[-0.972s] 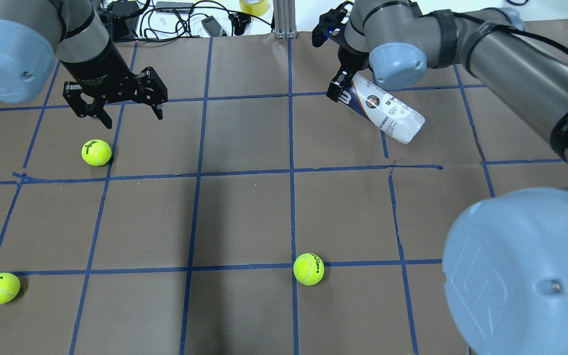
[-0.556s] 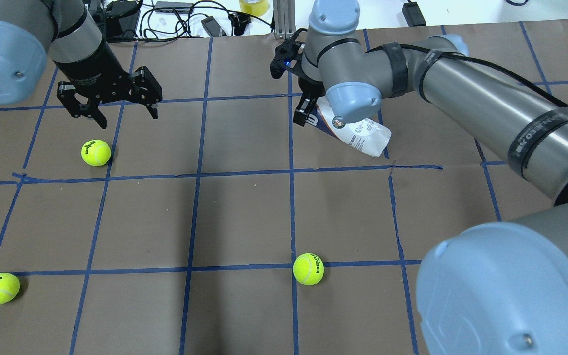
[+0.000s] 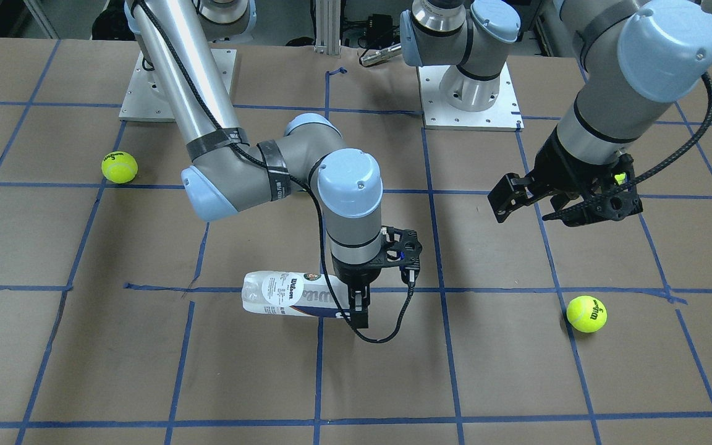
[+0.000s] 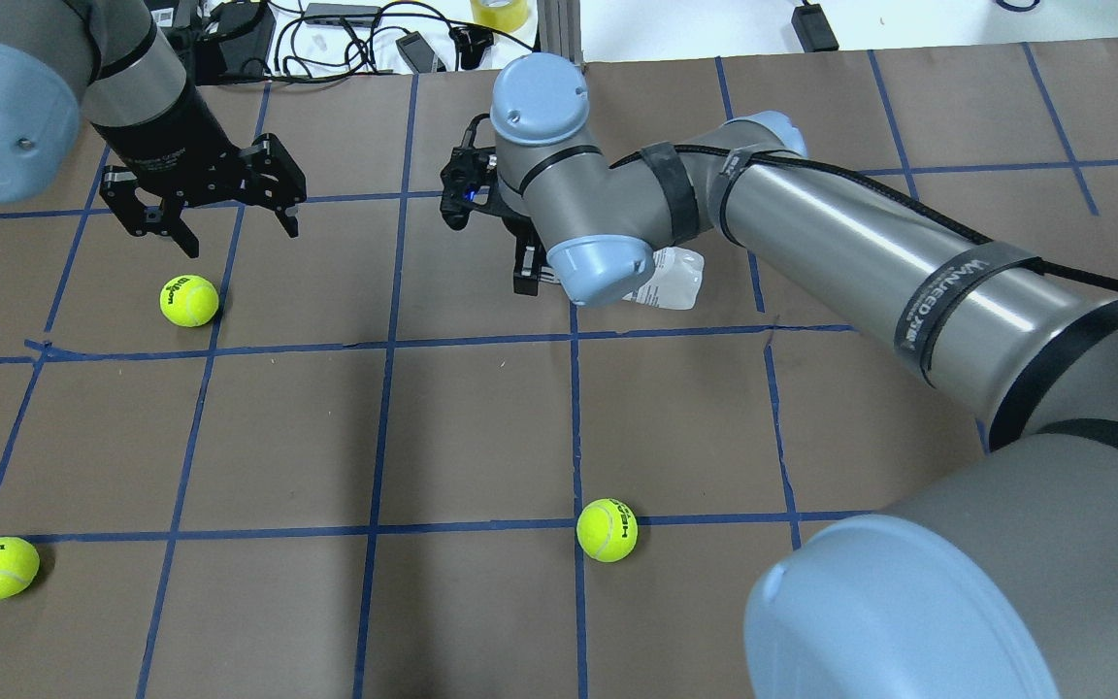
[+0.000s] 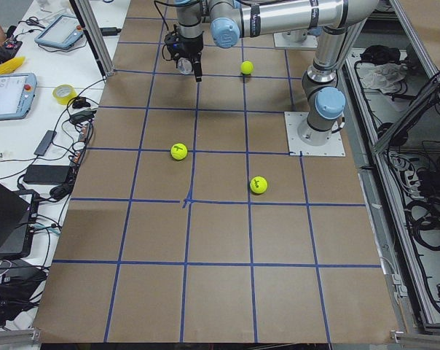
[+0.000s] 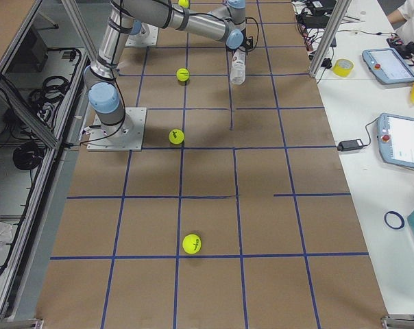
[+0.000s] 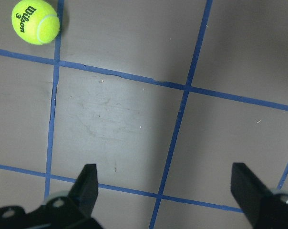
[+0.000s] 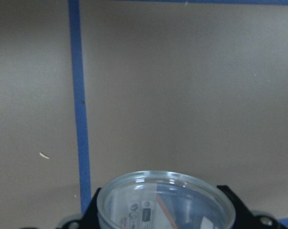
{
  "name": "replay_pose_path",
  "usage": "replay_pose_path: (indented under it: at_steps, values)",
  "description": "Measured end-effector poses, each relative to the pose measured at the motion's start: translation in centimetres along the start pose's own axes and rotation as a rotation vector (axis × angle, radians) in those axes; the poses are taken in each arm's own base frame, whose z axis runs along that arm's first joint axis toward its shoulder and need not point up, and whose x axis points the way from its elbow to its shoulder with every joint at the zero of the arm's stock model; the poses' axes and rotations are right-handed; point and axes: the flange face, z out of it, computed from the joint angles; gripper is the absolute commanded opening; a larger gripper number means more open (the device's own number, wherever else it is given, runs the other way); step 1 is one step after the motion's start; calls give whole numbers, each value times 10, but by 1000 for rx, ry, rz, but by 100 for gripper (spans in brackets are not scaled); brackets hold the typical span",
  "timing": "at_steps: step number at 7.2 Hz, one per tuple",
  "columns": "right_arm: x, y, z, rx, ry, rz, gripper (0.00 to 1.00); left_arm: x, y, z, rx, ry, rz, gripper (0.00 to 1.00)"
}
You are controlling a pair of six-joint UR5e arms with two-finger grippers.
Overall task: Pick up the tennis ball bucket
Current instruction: 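Carry the can with the right gripper toward the table centre, tilting it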
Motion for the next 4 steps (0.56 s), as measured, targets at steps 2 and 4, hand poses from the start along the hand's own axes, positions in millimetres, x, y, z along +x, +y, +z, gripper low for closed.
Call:
replay_pose_path:
  at_steps: [2, 4]
  values:
    - [-18, -24, 15, 14, -14, -85, 24, -9, -4, 1, -2, 4, -16, 100]
    - [-30, -38, 23, 46, -40, -87, 75, -15, -6, 4, -7, 1, -24, 100]
